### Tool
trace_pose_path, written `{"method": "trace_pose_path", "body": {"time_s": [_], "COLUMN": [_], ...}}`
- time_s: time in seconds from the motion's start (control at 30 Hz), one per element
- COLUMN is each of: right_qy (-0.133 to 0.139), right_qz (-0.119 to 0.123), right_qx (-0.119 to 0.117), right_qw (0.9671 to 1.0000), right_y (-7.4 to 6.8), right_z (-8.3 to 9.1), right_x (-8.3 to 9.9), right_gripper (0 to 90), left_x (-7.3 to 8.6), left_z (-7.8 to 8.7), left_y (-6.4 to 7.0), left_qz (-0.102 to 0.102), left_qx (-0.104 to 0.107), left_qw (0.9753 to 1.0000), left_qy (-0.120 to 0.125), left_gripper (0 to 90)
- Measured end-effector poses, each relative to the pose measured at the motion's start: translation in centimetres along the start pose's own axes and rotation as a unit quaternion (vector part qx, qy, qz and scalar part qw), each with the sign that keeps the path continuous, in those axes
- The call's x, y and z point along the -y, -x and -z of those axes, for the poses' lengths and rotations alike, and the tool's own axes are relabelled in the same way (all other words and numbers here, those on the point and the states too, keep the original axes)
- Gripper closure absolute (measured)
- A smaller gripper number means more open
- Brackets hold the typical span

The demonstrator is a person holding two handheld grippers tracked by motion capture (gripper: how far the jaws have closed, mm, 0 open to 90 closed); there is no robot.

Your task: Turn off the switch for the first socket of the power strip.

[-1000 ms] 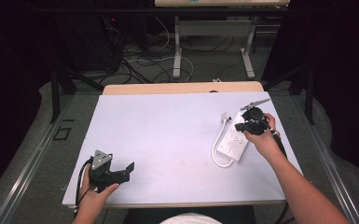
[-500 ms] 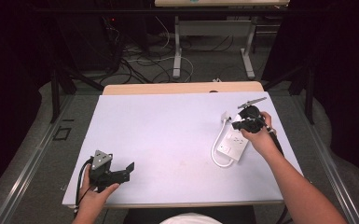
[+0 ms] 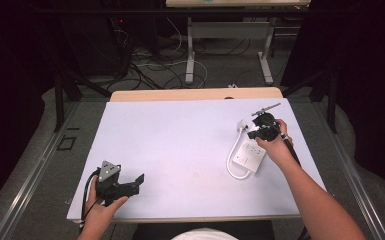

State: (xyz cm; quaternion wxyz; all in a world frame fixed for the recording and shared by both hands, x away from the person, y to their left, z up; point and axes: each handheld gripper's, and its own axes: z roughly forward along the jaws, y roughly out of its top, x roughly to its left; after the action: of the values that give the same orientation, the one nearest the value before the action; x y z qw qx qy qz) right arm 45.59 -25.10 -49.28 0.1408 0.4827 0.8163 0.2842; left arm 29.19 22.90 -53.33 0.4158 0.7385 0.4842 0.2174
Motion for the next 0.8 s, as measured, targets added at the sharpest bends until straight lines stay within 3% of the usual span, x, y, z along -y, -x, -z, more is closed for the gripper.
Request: {"method": "trace_pose_path", "body": {"time_s": [0.17, 0.33, 0.8], "right_qy": [-0.008, -0.013, -0.032], "right_qz": [-0.011, -0.004, -0.017], "right_qx": [0.001, -0.006, -0.018], "right_qw": [0.9999, 0.9999, 0.9992], "right_y": [-0.1, 0.1, -0.2], "right_z": [-0.6, -1.1, -1.9], "right_x": [-0.1, -0.1, 0.1], "right_gripper": [90.0, 90.0, 90.0], "left_x": [0.0, 0.0, 0.0], "left_z": [0.0, 0.0, 0.0], "left_y": [0.0, 0.0, 0.0], "left_qz": [0.001, 0.0, 0.0], "left_qx": [0.0, -0.001, 0.0], "left_qw": [1.0, 1.0, 1.0], "left_qy": [0.0, 0.0, 0.0], "left_gripper": [7.1, 7.2, 7.3]}}
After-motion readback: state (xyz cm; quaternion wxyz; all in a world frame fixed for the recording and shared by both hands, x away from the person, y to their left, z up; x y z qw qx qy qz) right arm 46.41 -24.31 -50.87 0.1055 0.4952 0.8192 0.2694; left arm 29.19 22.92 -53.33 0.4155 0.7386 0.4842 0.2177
